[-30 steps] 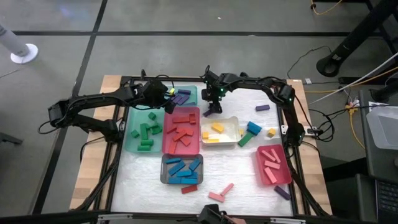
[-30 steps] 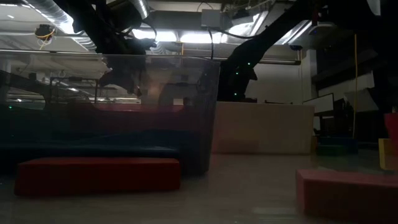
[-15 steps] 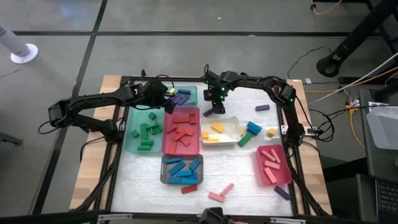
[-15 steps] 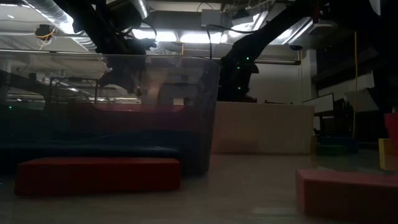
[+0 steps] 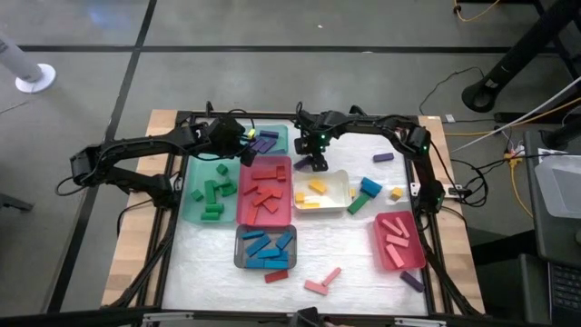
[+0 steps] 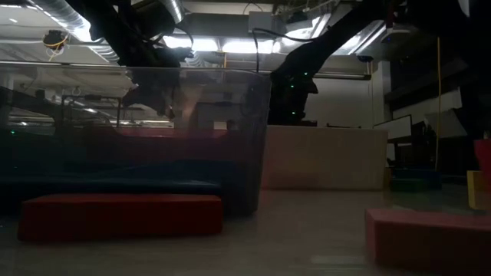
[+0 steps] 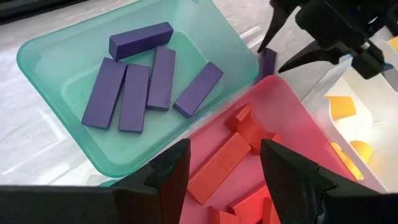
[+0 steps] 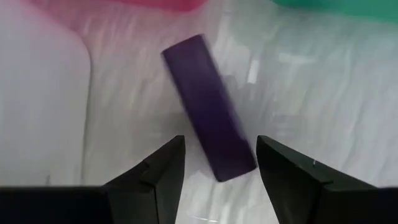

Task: Sort blocks
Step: Put the violet block into the top green bin

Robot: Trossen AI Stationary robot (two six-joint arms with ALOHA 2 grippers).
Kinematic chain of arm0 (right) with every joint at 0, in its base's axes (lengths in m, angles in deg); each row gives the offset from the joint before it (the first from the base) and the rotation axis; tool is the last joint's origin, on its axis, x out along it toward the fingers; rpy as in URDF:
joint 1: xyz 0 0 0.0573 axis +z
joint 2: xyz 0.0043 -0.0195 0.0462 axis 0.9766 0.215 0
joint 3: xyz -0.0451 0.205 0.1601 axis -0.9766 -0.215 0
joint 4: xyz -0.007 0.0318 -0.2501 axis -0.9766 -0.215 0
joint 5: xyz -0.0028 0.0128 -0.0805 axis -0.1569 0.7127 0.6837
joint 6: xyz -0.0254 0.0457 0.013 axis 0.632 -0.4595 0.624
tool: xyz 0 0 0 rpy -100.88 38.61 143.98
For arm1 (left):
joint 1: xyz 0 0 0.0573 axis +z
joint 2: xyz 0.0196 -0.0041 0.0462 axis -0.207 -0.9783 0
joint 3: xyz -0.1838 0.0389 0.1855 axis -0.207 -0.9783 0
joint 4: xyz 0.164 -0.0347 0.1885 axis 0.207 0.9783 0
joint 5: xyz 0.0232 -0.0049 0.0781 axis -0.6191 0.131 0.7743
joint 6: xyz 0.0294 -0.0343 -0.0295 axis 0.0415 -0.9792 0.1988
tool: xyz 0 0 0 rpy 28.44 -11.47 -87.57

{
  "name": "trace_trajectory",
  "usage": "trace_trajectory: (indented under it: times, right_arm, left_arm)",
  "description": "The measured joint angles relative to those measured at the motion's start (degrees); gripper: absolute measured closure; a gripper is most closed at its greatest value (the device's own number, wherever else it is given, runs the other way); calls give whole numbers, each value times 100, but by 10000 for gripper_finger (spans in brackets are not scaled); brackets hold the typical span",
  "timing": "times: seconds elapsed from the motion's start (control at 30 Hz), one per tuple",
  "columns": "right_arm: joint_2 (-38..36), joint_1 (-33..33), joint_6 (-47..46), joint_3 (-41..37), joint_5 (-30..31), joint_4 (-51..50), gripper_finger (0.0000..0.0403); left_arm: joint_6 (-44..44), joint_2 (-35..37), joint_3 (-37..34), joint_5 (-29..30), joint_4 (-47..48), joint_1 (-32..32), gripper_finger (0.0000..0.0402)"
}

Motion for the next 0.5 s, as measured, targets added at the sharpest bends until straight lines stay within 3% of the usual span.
trace_trajectory:
  times: [0.27,0.5]
  right_arm:
    - [9,237,275,-5,467,135,205]
    - [146,208,206,-3,453,146,205]
  left_arm:
    - [41,0,0,2,2,0,219]
    - [41,0,0,2,2,0,219]
